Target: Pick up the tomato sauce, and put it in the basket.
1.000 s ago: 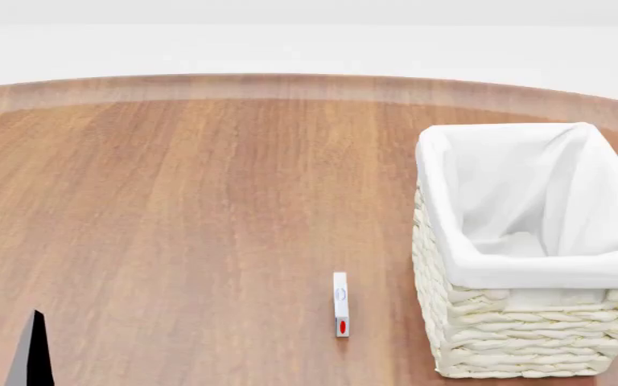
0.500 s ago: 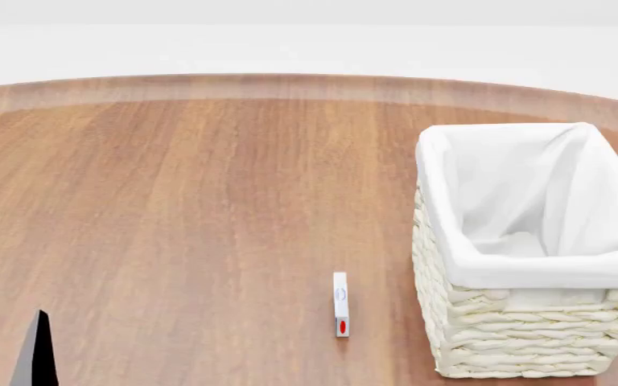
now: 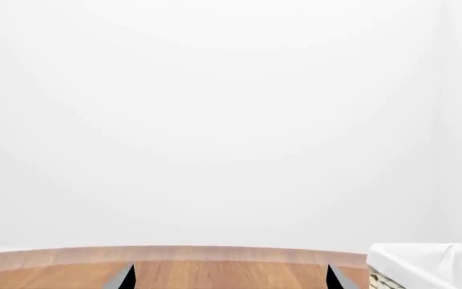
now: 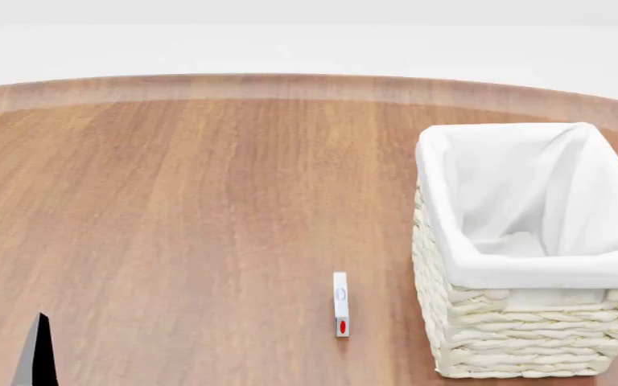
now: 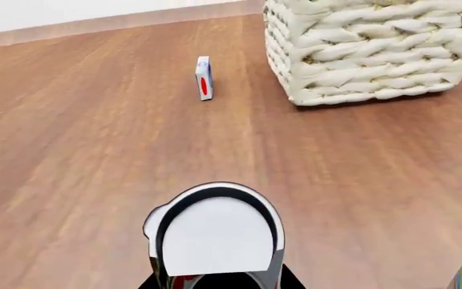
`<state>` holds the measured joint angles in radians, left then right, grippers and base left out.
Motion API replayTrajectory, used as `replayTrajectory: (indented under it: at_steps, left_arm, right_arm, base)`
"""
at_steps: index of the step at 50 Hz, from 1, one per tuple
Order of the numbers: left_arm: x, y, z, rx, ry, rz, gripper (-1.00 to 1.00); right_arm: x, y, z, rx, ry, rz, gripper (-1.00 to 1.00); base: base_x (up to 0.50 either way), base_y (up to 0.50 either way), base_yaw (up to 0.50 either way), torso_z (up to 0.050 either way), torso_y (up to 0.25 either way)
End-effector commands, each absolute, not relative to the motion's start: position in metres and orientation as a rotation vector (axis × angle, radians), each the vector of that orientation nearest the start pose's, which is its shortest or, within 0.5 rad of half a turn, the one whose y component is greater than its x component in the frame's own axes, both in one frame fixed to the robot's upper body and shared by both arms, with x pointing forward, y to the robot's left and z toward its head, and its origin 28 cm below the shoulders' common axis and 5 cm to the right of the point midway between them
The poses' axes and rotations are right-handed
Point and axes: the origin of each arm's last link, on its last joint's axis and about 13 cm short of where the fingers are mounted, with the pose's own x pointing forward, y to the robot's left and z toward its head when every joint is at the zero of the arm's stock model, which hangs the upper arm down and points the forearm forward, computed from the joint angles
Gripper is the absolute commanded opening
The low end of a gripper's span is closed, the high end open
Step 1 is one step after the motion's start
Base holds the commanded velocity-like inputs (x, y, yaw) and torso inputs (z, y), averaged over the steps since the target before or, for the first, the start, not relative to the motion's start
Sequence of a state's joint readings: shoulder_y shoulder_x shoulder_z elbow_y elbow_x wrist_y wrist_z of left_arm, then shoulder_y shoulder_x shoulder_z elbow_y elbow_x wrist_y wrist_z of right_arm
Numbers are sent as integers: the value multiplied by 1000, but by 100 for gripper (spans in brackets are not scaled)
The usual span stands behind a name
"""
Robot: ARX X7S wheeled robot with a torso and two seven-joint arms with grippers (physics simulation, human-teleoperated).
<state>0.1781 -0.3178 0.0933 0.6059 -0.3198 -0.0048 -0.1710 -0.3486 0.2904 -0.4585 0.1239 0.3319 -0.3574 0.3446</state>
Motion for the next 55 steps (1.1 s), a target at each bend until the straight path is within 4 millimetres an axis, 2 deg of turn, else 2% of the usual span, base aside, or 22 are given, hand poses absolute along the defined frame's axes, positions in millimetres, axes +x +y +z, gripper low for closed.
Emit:
replayTrajectory:
  at_steps: [1,12,22,36,42,44,55]
  left_arm:
    - [163,226,107,-86,-359,-100,100]
    - [162,228,109,-92,-359,-96,100]
    - [163,228,108,-94,-355,-97,100]
    - [165,226,105,-96,-346,-100,100]
    - [165,226,105,-96,-347,-101,100]
    - [166,226,103,-95,-342,-100,100]
    - [166,226,103,-95,-342,-100,100]
  right_arm:
    - [96,-72,-42,78,242,77,-100]
    - [122,-68,-20,33,226,112,-100]
    - [161,-67,17,-66,186,134,-100]
    - [201,-64,60,-115,154,153,-100]
    - [199,-61,74,-126,131,160,-100]
    - [191,-60,83,-161,117,160,-100]
    - [190,-60,83,-161,117,160,-100]
  base:
    - [0,0,0,0,0]
    - [0,0,0,0,0]
    - [0,0,0,0,0]
    - [0,0,0,0,1]
    - [0,0,0,0,0]
    - [0,0,0,0,0]
    - [0,0,0,0,0]
